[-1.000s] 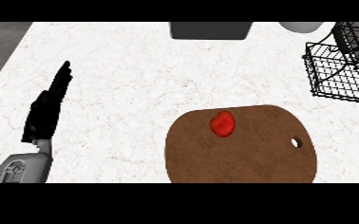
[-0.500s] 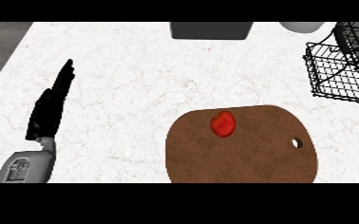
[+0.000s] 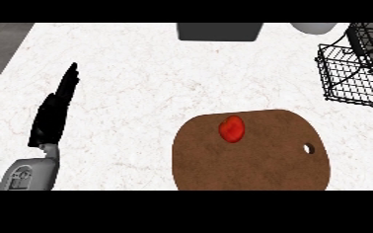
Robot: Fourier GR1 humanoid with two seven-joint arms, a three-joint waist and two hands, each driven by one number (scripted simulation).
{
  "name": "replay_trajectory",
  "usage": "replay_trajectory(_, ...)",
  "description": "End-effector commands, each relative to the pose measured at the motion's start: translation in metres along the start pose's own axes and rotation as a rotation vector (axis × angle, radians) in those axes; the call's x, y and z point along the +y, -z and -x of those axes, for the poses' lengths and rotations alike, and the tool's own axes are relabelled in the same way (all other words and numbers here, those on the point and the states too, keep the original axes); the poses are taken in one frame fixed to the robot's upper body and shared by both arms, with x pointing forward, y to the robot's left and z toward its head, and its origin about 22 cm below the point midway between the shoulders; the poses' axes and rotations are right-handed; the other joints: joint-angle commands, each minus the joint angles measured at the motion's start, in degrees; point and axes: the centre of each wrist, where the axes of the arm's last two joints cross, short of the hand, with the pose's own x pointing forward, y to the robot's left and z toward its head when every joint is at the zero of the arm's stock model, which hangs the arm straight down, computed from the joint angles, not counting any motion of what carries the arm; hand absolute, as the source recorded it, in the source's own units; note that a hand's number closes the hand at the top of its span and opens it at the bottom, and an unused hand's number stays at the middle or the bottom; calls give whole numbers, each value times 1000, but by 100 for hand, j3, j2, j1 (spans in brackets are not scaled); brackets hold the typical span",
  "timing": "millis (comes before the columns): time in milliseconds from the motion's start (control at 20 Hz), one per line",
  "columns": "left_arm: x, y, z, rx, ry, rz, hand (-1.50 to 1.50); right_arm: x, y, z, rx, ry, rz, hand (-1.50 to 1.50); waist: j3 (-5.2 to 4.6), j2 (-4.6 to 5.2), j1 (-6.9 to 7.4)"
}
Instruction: Pick the cupcake from the cutting board and place it in the tiered basket
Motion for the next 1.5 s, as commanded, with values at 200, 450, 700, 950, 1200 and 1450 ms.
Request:
replay_trajectory(200, -3, -8, 11, -5, 2, -9, 0, 30, 0, 17, 4, 212, 39, -150, 1, -4, -19)
replay_trajectory(450, 13, -4, -12, -12, 18, -19, 0, -17, 0, 16, -24, 309, 170, -150, -1, -31, -39)
replay_trajectory(700, 5, 12, 9, 6, 22, -30, 0, -59, -6, 29, 7, 362, 280, -150, -6, -12, -101)
replay_trajectory(950, 15, -13, 7, 21, 6, -17, 0, -90, -30, 83, 164, 443, 250, -150, -3, -53, -114)
replay_trajectory(1200, 8, -17, 15, -1, 17, -10, 0, -137, -69, 140, 196, 497, 195, -150, 3, -33, -123)
replay_trajectory(1450, 7, 4, 6, 15, 2, -40, 0, -143, -108, 193, 144, 548, 215, -150, 5, -27, -214)
